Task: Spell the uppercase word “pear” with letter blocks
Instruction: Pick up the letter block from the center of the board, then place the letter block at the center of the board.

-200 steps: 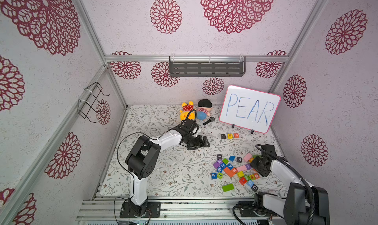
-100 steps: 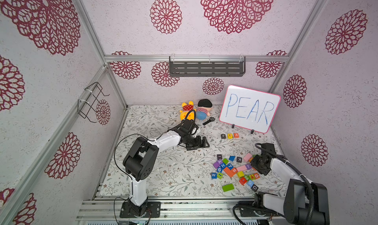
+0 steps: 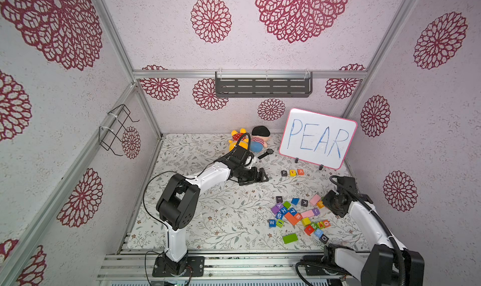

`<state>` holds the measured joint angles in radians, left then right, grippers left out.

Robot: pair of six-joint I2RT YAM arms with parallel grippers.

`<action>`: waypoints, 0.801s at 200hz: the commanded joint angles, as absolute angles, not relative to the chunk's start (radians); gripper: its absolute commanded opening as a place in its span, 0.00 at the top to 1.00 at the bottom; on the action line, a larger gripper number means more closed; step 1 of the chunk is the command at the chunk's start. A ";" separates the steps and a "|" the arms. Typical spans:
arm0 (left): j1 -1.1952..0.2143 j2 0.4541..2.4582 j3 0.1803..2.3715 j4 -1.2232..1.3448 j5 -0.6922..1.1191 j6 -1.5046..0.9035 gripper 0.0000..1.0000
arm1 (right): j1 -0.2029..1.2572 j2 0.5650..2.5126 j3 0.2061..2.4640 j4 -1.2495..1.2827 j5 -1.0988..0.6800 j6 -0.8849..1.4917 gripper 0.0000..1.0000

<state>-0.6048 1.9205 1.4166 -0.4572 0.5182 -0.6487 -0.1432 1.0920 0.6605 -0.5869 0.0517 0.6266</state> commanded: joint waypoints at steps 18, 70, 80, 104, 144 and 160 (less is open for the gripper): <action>-0.605 2.007 1.550 -0.463 0.525 -0.704 0.02 | -0.140 1.223 0.784 -0.481 -0.023 0.550 0.72; -0.617 2.158 1.791 -0.500 0.542 -0.750 0.02 | -0.137 1.522 0.973 -0.323 -0.161 0.373 0.72; -0.618 2.189 1.837 -0.514 0.549 -0.750 0.02 | -0.135 1.561 1.005 -0.308 -0.165 0.346 0.72; -0.620 2.248 1.921 -0.532 0.555 -0.746 0.02 | -0.129 1.652 1.085 -0.300 -0.160 0.296 0.72; -0.621 2.289 1.986 -0.550 0.563 -0.728 0.02 | -0.106 1.790 1.247 -0.400 -0.165 0.191 0.72; -0.621 2.288 1.990 -0.557 0.559 -0.714 0.02 | -0.095 1.834 1.301 -0.453 -0.160 0.156 0.71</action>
